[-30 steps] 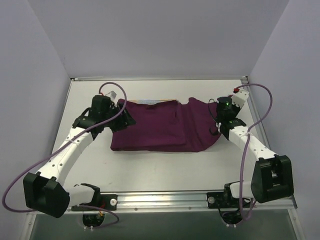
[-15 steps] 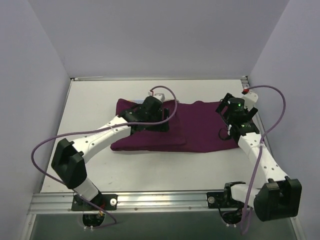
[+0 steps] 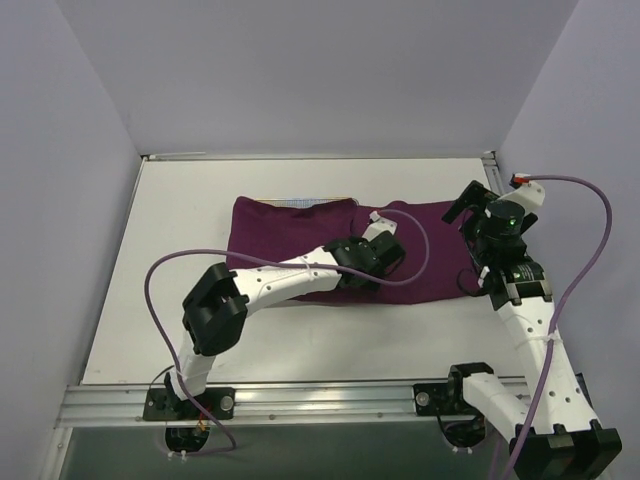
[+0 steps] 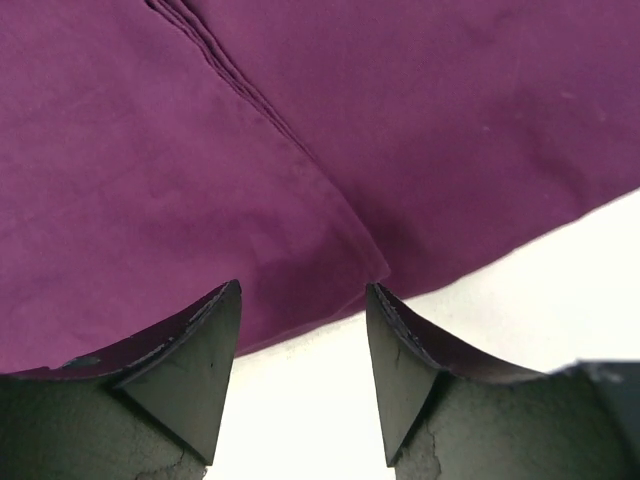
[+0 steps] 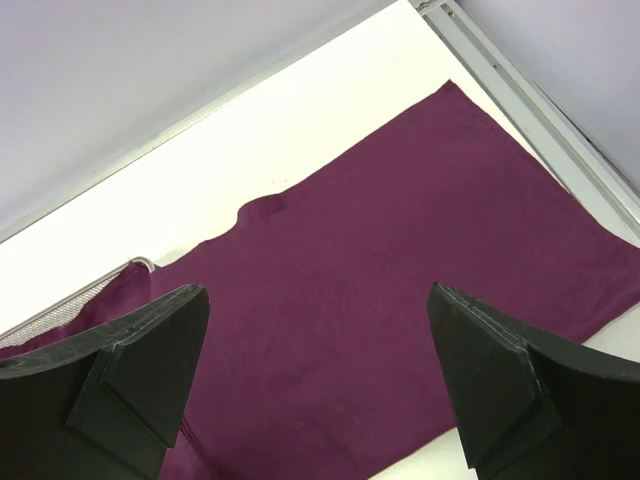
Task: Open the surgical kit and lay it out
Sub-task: Open the surgical kit at the center of the board.
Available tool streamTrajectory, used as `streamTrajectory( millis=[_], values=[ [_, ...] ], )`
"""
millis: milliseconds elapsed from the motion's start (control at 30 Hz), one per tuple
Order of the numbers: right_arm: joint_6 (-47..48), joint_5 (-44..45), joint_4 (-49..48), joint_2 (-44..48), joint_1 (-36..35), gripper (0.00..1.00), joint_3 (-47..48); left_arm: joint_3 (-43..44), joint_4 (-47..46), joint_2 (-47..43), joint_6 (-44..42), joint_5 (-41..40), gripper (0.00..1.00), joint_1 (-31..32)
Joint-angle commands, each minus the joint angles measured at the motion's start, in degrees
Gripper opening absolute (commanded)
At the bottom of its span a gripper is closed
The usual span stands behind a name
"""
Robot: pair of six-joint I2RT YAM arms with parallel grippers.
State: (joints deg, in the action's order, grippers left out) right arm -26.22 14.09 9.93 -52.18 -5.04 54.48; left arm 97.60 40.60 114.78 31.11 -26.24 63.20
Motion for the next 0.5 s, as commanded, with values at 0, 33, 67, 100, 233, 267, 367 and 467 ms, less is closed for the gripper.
streamTrajectory(
  millis=[0,33,67,100,233,267,367,467],
  values=[
    [1.08,-0.46,0.88,1.64,0.56,0.96,0.89,4.79,3.35,2.28,0.70,-5.75,0.61,0.61],
    [1.08,-0.64,0.79,1.91,0.64,0.96,0.72,5.49,3.52,2.72,0.62,-6.27,0.61,0.96],
    [1.17,-0.81,0.61,2.00,0.64,0.96,0.63,5.84,3.70,3.42,0.70,-6.45,0.60,1.05],
    [1.17,-0.90,0.44,2.00,0.64,0.96,0.54,6.19,3.87,3.78,0.88,-6.54,0.59,1.05],
    [1.17,-1.78,-0.44,2.00,0.73,0.96,0.01,6.99,3.61,5.10,0.88,-7.25,0.58,1.40],
    [1.17,-1.87,-0.53,2.00,0.82,0.96,-0.07,7.25,3.52,5.54,0.88,-7.51,0.56,1.57],
    [1.08,-2.22,-0.70,2.00,0.82,0.96,-0.34,7.69,3.09,6.07,0.79,-7.77,0.56,1.93],
    [1.08,-2.57,-1.06,2.09,0.91,0.96,-0.69,8.04,2.56,6.24,0.79,-7.42,0.56,2.19]
  ],
)
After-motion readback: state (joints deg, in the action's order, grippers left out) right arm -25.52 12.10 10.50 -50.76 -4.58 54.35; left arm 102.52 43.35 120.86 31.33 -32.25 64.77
